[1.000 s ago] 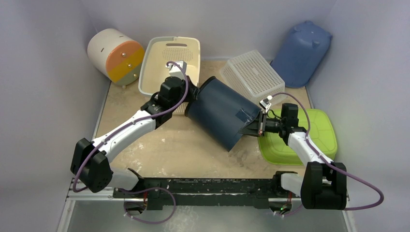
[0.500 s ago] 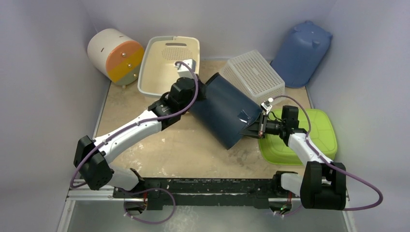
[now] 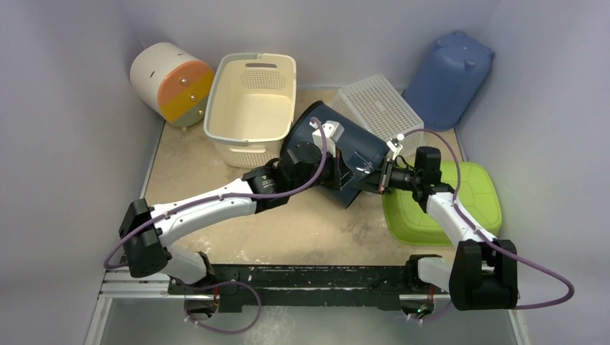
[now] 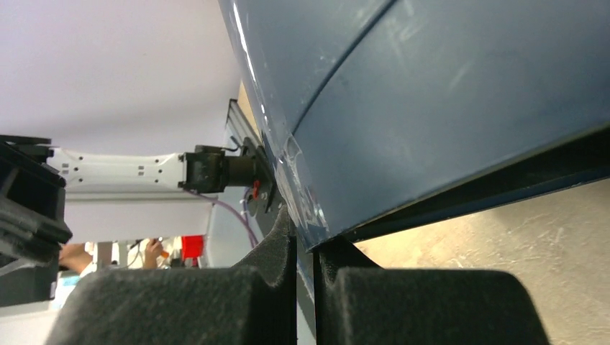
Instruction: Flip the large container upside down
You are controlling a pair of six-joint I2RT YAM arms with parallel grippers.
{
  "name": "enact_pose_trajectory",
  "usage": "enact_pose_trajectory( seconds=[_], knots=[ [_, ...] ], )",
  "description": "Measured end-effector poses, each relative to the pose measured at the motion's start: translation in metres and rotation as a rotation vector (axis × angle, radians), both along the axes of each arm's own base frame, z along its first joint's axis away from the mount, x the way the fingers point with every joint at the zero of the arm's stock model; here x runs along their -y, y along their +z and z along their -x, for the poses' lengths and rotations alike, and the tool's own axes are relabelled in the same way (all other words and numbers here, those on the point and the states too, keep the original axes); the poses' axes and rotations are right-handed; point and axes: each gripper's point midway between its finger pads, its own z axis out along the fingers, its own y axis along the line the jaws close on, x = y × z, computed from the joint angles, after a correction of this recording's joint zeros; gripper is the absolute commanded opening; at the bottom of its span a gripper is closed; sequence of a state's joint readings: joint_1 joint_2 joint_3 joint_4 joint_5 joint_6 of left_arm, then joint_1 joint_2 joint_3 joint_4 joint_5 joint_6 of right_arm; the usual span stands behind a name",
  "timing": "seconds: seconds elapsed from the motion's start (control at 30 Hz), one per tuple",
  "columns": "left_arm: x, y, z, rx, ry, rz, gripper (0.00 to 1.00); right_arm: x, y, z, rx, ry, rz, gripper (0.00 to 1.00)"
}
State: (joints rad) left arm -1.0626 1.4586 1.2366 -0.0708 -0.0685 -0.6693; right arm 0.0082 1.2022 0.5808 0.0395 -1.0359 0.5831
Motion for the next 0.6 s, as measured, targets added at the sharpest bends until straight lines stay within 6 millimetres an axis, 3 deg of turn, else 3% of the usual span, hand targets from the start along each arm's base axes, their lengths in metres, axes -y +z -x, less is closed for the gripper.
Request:
enact_pose_trajectory(
  seconds=[0.07, 0.13, 0.2, 0.27, 0.37, 0.47, 0.6],
  knots=[
    [-0.01, -0.002, -0.006, -0.003, 0.036, -0.018, 0.35, 0.002, -0.002, -0.004, 0.009, -0.017, 0.018, 0.0],
    [-0.03, 0.002, -0.009, -0.007, 0.076, -0.006, 0.51, 0.003, -0.004, -0.006, 0.018, -0.026, 0.03, 0.0],
    [-0.05, 0.003, -0.021, -0.008, 0.126, 0.003, 0.53, 0.004, -0.004, -0.006, 0.024, -0.029, 0.035, 0.0],
    [-0.086, 0.003, -0.039, -0.009, 0.213, 0.01, 0.57, 0.004, -0.004, -0.006, 0.03, -0.03, 0.039, 0.0],
    [-0.122, 0.002, -0.065, 0.0, 0.326, -0.005, 0.6, 0.003, -0.004, -0.006, 0.034, -0.028, 0.041, 0.0],
    [-0.136, -0.003, -0.085, 0.005, 0.373, -0.036, 0.61, 0.004, -0.004, -0.006, 0.038, -0.026, 0.043, 0.0],
    [-0.132, -0.01, -0.109, 0.006, 0.381, -0.075, 0.64, 0.003, -0.006, -0.006, 0.034, -0.021, 0.044, 0.0]
  ],
)
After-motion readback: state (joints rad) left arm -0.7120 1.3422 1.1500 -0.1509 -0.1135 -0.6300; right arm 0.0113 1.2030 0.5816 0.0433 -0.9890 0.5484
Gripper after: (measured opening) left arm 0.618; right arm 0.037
